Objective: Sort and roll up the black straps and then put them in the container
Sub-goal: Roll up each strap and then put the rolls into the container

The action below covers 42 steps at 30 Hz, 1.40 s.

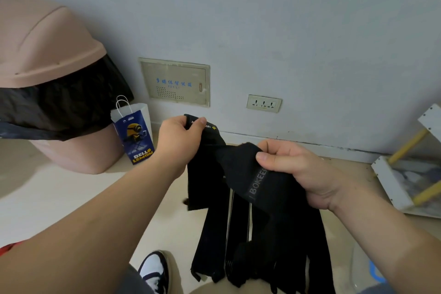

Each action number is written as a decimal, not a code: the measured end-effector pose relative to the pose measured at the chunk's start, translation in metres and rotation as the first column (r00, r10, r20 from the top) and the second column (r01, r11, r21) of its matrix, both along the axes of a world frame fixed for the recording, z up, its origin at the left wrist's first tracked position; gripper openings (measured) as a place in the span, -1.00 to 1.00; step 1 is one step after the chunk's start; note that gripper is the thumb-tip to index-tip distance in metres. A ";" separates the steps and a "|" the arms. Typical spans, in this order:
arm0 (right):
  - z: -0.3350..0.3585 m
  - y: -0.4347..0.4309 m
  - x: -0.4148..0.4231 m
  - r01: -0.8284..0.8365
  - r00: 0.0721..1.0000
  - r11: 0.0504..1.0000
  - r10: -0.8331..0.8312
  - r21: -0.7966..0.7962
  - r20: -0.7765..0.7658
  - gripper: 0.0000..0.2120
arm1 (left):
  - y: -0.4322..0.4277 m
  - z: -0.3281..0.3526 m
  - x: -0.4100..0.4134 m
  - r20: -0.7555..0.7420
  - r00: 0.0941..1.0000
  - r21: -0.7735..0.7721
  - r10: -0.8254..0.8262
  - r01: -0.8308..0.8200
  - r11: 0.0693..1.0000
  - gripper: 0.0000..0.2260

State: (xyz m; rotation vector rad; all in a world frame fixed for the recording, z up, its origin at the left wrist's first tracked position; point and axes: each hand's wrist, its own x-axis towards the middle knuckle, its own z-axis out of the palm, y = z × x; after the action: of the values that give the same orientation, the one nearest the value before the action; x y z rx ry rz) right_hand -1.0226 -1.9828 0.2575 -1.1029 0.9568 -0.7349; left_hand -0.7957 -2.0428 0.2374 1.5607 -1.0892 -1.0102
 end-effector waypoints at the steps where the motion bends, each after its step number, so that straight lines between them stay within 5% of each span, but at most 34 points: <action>1: -0.001 -0.001 0.000 0.000 1.000 1.000 0.000 0.003 0.020 -0.91 | -0.001 -0.002 0.000 0.012 1.000 -0.009 0.007 -0.006 1.000 -0.80; 8: 0.015 0.011 -0.016 0.028 0.974 1.000 -0.028 0.002 0.225 -0.72 | -0.007 0.000 0.014 0.102 0.992 0.028 0.072 -0.075 0.997 -0.80; 14: 0.007 0.006 -0.005 0.296 0.932 0.955 -0.290 0.003 0.219 -0.74 | 0.026 0.021 -0.018 0.069 0.960 -0.048 -0.271 0.275 0.960 -0.89; 22: 0.008 0.002 -0.010 0.346 0.848 0.938 -0.325 0.027 0.418 -0.82 | 0.050 0.029 -0.031 -0.167 0.870 -0.045 -0.463 0.462 0.886 -0.84; 25: 0.006 -0.001 -0.010 0.355 0.849 0.934 -0.341 0.044 0.403 -0.79 | 0.053 0.025 -0.036 -0.169 0.876 -0.034 -0.452 0.454 0.891 -0.69; 29: 0.003 -0.004 -0.009 0.353 0.874 0.935 -0.339 0.025 0.347 -0.77 | 0.053 0.023 -0.038 -0.104 0.897 -0.072 -0.430 0.424 0.903 -0.84; 37: -0.004 -0.003 -0.004 0.367 0.930 0.909 -0.353 -0.199 0.101 -0.73 | 0.052 0.026 -0.038 -0.189 0.888 -0.081 -0.420 0.412 0.908 -0.83; 42: -0.002 -0.002 -0.001 0.449 0.893 0.861 -0.429 -0.238 0.134 -0.75 | 0.054 0.024 -0.042 -0.168 0.888 -0.063 -0.427 0.423 0.904 -0.84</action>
State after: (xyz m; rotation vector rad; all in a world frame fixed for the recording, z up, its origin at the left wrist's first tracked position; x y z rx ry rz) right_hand -1.0234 -1.9851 0.2551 -1.0837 1.0809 -1.3027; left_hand -0.8375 -1.9889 0.2612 1.2037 -1.3419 -1.3956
